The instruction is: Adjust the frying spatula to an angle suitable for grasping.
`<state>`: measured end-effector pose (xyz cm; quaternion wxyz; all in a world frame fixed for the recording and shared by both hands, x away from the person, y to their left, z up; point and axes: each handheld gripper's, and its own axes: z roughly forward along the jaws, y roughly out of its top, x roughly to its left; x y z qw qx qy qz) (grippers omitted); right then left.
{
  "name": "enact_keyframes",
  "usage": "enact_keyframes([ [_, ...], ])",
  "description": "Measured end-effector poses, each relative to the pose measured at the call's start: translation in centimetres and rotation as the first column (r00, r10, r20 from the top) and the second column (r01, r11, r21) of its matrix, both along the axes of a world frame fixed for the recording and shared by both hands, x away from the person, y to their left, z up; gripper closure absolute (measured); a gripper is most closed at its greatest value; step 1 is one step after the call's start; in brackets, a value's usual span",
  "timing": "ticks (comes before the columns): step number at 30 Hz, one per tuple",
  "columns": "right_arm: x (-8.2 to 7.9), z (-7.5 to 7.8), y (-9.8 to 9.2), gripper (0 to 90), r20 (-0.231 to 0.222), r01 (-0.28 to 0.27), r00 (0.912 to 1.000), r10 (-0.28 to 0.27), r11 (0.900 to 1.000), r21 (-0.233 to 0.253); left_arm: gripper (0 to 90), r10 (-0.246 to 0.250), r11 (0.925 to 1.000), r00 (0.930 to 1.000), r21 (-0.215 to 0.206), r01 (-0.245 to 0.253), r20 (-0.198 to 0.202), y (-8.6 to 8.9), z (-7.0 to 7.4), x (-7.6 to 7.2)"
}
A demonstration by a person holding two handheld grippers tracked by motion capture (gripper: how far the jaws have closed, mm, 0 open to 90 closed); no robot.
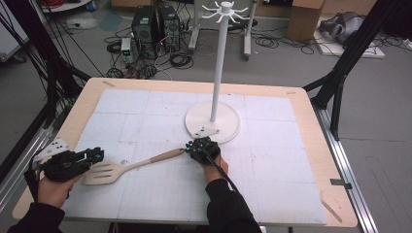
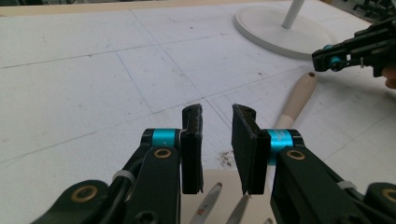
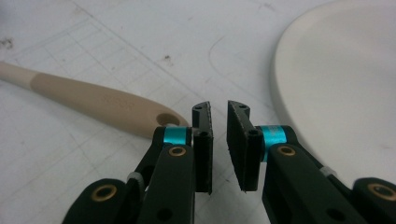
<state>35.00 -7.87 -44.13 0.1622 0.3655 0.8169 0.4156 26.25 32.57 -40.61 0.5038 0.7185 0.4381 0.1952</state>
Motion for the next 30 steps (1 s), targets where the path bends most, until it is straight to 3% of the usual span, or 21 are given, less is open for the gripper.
enact_keyframes([
  [3, -0.5, 1.4, -1.0, 77.9, 0.029, 0.007, 0.9995, -0.007, 1.000, 0.010, 71.0, -0.002, 1.0000, 1.0000, -0.008, 0.002, 0.002, 0.1, 0.0, -0.1],
  [6, -1.4, 2.8, -2.7, 72.5, 0.062, 0.007, 0.9980, -0.008, 1.000, 0.015, 62.9, -0.006, 0.9998, 0.9999, -0.018, 0.006, 0.011, 0.2, 0.2, -0.2],
  [12, -4.1, 4.3, -8.6, 40.8, 0.079, 0.029, 0.9964, -0.031, 0.999, 0.029, 44.9, -0.001, 0.9974, 0.9999, -0.072, 0.002, 0.016, 0.1, 0.3, -0.1],
  [14, -5.3, 4.4, -11.1, 31.4, 0.091, 0.063, 0.9938, -0.064, 0.998, 0.018, 40.2, -0.013, 0.9966, 0.9997, -0.081, 0.014, 0.019, 0.0, 0.4, -0.1],
  [17, -6.9, 4.3, -14.9, 21.0, 0.092, 0.117, 0.9882, -0.122, 0.992, 0.056, 34.8, -0.032, 0.9954, 0.9990, -0.090, 0.034, 0.030, -0.4, 0.6, -0.2],
  [22, -9.1, 4.1, -19.0, 18.0, 0.113, 0.187, 0.9751, -0.191, 0.981, 0.043, 27.0, -0.038, 0.9944, 0.9964, -0.095, 0.045, 0.076, -1.2, 1.1, -0.4],
  [26, -10.7, 4.6, -21.0, 16.5, 0.162, 0.229, 0.9569, -0.241, 0.969, 0.089, 25.4, -0.064, 0.9921, 0.9935, -0.102, 0.074, 0.094, -1.5, 1.1, -0.4],
  [30, -12.2, 5.0, -22.2, 16.5, 0.182, 0.257, 0.9442, -0.275, 0.960, 0.114, 24.8, -0.074, 0.9926, 0.9928, -0.090, 0.082, 0.095, -1.7, 1.1, -0.4],
])
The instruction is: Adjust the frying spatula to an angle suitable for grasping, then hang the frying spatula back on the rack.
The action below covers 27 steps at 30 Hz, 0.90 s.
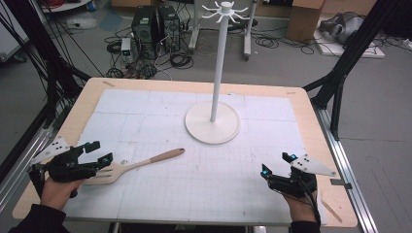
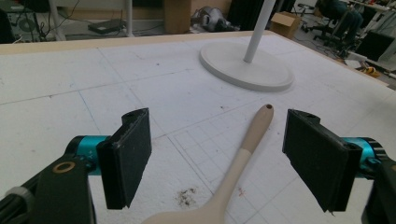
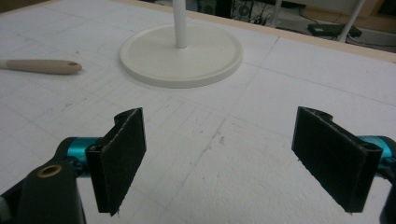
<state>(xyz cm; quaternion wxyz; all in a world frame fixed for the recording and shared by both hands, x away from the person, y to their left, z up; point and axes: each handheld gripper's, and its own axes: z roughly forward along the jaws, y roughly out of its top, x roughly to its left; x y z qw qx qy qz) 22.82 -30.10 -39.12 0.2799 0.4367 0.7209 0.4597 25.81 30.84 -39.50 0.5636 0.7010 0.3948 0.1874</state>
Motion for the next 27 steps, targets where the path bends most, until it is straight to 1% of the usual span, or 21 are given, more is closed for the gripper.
enact_keyframes([
  [2, -0.3, 0.2, -0.2, 16.6, 0.006, 0.013, 0.9999, -0.013, 1.000, 0.010, 25.6, -0.003, 1.0000, 1.0000, 0.009, 0.003, -0.004, 0.0, -0.1, 0.1],
  [5, -0.2, 0.4, 0.0, 16.6, 0.024, 0.015, 0.9996, -0.015, 1.000, -0.006, 25.9, -0.003, 0.9998, 1.0000, 0.018, 0.003, -0.003, -0.1, -0.1, 0.1],
  [7, -0.2, 0.3, 0.1, 16.7, 0.019, 0.010, 0.9998, -0.010, 1.000, -0.011, 26.4, -0.001, 0.9998, 1.0000, 0.018, 0.001, -0.009, -0.1, 0.0, 0.1],
  [10, -0.2, 0.0, 0.1, 17.1, 0.004, 0.002, 1.0000, -0.002, 1.000, -0.021, 27.2, 0.003, 0.9995, 0.9999, 0.031, -0.002, -0.013, -0.3, 0.0, 0.2],
  [11, -0.2, -0.1, 0.0, 17.1, 0.001, 0.004, 1.0000, -0.004, 1.000, -0.028, 27.1, 0.001, 0.9993, 0.9999, 0.038, -0.001, -0.012, -0.3, 0.0, 0.2],
  [14, -0.1, -0.1, 0.0, 17.1, 0.004, 0.010, 0.9999, -0.010, 1.000, -0.022, 27.2, -0.007, 0.9978, 1.0000, 0.066, 0.007, -0.007, -0.5, 0.2, 0.2],
  [16, 0.0, -0.1, 0.1, 17.1, 0.003, 0.010, 0.9999, -0.010, 1.000, -0.024, 27.2, -0.009, 0.9981, 0.9999, 0.060, 0.010, -0.009, -0.6, 0.2, 0.3],
  [18, 0.0, -0.1, 0.2, 17.1, -0.005, 0.007, 1.0000, -0.007, 1.000, -0.016, 27.3, -0.015, 0.9981, 0.9999, 0.060, 0.015, -0.008, -0.7, 0.4, 0.3],
  [22, 0.1, 0.0, 0.5, 17.0, -0.001, 0.001, 1.0000, -0.001, 1.000, -0.014, 28.4, -0.042, 0.9962, 0.9990, 0.076, 0.043, -0.013, -1.0, 0.7, 0.6],
  [24, 0.2, -0.1, 0.5, 17.1, -0.004, 0.000, 1.0000, 0.000, 1.000, -0.012, 28.5, -0.055, 0.9938, 0.9983, 0.096, 0.056, -0.018, -1.1, 0.9, 0.9],
  [25, 0.2, -0.1, 0.4, 17.1, -0.002, -0.002, 1.0000, 0.002, 1.000, -0.012, 28.5, -0.064, 0.9920, 0.9976, 0.108, 0.066, -0.026, -1.2, 1.0, 1.2],
  [27, 0.3, -0.1, 0.4, 17.1, -0.009, -0.004, 0.9999, 0.004, 1.000, -0.009, 28.5, -0.102, 0.9859, 0.9925, 0.126, 0.110, -0.066, -1.6, 0.9, 1.7],
])
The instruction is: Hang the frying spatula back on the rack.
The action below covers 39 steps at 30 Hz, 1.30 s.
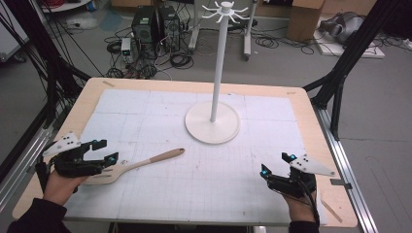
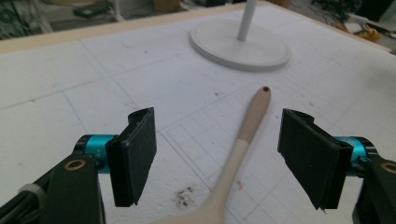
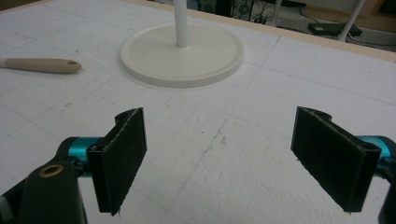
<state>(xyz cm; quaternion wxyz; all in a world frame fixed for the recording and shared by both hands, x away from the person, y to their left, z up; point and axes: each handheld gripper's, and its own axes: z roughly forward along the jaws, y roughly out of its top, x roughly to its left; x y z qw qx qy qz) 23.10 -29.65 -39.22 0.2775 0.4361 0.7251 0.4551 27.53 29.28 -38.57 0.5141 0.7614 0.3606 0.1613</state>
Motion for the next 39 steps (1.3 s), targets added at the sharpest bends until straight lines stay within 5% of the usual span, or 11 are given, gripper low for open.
enact_keyframes([
  [6, -0.1, 0.1, 0.2, 17.1, 0.000, -0.017, 0.9999, 0.017, 1.000, -0.007, 31.5, -0.105, 0.9833, 0.9913, 0.141, 0.115, -0.080, -2.1, -0.3, 1.4],
  [10, -0.2, 0.1, 0.0, 17.0, 0.005, -0.014, 0.9999, 0.014, 1.000, 0.000, 34.5, -0.166, 0.9531, 0.9736, 0.228, 0.199, -0.156, -3.6, -0.6, 2.4],
  [16, -0.1, 0.2, 0.2, 17.1, 0.007, -0.020, 0.9998, 0.020, 1.000, -0.005, 42.7, -0.180, 0.9143, 0.9478, 0.310, 0.260, -0.263, -5.0, -1.4, 3.8],
  [20, -0.2, 0.2, 0.2, 17.1, 0.002, -0.017, 0.9999, 0.017, 1.000, 0.001, 43.6, -0.199, 0.8845, 0.9309, 0.353, 0.305, -0.306, -5.8, -1.7, 4.5],
  [21, -0.2, 0.2, 0.1, 17.1, 0.004, -0.017, 0.9999, 0.017, 1.000, 0.002, 43.8, -0.200, 0.8842, 0.9279, 0.350, 0.309, -0.315, -6.0, -1.7, 4.6],
  [24, -0.2, 0.2, 0.1, 17.1, 0.004, -0.017, 0.9999, 0.017, 1.000, 0.002, 46.6, -0.200, 0.8650, 0.9221, 0.382, 0.325, -0.331, -6.3, -2.1, 5.1],
  [29, -0.2, 0.2, 0.1, 17.3, 0.002, -0.016, 0.9999, 0.016, 1.000, 0.008, 56.2, -0.167, 0.8582, 0.9208, 0.408, 0.312, -0.352, -6.6, -2.8, 5.7],
  [32, -0.2, 0.2, -0.1, 17.3, 0.000, -0.009, 1.0000, 0.009, 1.000, 0.010, 60.7, -0.182, 0.8413, 0.9112, 0.421, 0.339, -0.370, -6.8, -3.2, 5.7],
  [33, -0.2, 0.2, -0.1, 17.3, 0.000, -0.008, 1.0000, 0.008, 1.000, 0.012, 60.9, -0.191, 0.8235, 0.9073, 0.442, 0.356, -0.375, -6.8, -3.2, 5.7],
  [36, -0.2, 0.2, -0.1, 17.4, 0.000, -0.006, 1.0000, 0.006, 1.000, 0.012, 61.0, -0.199, 0.8236, 0.9065, 0.438, 0.361, -0.372, -6.9, -3.2, 5.6],
  [39, -0.2, 0.2, -0.1, 17.5, -0.001, -0.006, 1.0000, 0.006, 1.000, 0.011, 64.1, -0.216, 0.8120, 0.8978, 0.440, 0.383, -0.384, -6.9, -3.2, 5.4],
])
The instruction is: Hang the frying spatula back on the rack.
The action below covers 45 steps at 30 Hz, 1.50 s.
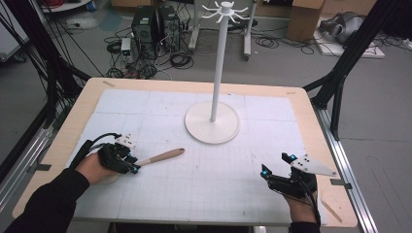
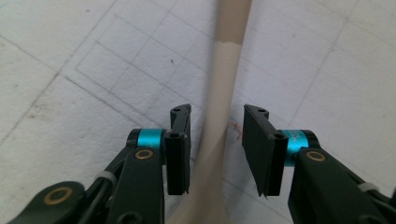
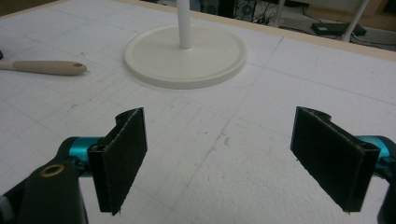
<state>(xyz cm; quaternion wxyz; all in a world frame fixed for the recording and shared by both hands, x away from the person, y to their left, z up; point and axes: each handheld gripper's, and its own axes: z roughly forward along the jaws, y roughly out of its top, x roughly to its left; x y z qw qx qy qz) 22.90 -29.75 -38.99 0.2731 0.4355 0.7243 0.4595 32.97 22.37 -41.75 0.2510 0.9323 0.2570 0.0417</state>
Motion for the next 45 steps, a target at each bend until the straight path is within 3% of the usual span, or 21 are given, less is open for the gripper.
enact_keyframes([
  [5, 0.0, 0.0, -0.1, 17.5, 0.002, 0.005, 1.0000, -0.005, 1.000, -0.001, 70.1, 0.011, 0.9999, 0.9998, 0.003, -0.011, 0.014, -0.1, 0.0, -0.1],
  [7, 0.0, 0.0, -0.1, 17.5, -0.001, 0.008, 1.0000, -0.008, 1.000, 0.000, 70.6, -0.003, 1.0000, 0.9998, 0.000, 0.003, 0.019, 0.0, -0.1, -0.2],
  [10, 0.0, 0.0, -0.1, 17.7, -0.001, 0.009, 1.0000, -0.009, 1.000, 0.005, 70.2, -0.053, 0.9984, 0.9965, 0.020, 0.052, 0.064, 0.0, -0.1, -0.5],
  [14, -0.1, -0.1, -0.2, 18.2, -0.009, 0.017, 0.9998, -0.017, 1.000, 0.010, 71.1, -0.027, 0.9996, 0.9978, 0.014, 0.026, 0.060, -0.1, -0.2, -0.5],
  [19, -0.1, 0.0, -0.2, 19.1, -0.005, 0.018, 0.9998, -0.018, 1.000, 0.004, 77.0, -0.048, 0.9986, 0.9951, 0.028, 0.046, 0.086, -0.2, -0.2, -0.8],
  [34, 0.0, -0.1, -0.4, 19.2, -0.012, 0.022, 0.9997, -0.022, 1.000, 0.014, 78.0, 0.046, 0.9986, 0.9963, -0.028, -0.044, 0.073, 0.2, -0.3, -1.2],
  [40, 0.1, -0.2, -0.3, 19.3, -0.011, 0.020, 0.9997, -0.020, 1.000, 0.018, 77.9, 0.100, 0.9889, 0.9918, -0.118, -0.090, 0.079, 0.6, 0.2, -1.5],
  [42, 0.1, -0.3, -0.2, 19.3, -0.021, 0.016, 0.9997, -0.016, 1.000, 0.019, 77.9, 0.129, 0.9803, 0.9881, -0.162, -0.114, 0.084, 0.8, 0.6, -1.8],
  [45, 0.2, -0.3, 0.0, 19.2, -0.021, 0.006, 0.9998, -0.006, 0.999, 0.032, 77.8, 0.170, 0.9614, 0.9794, -0.237, -0.140, 0.109, 0.9, 1.2, -2.3],
])
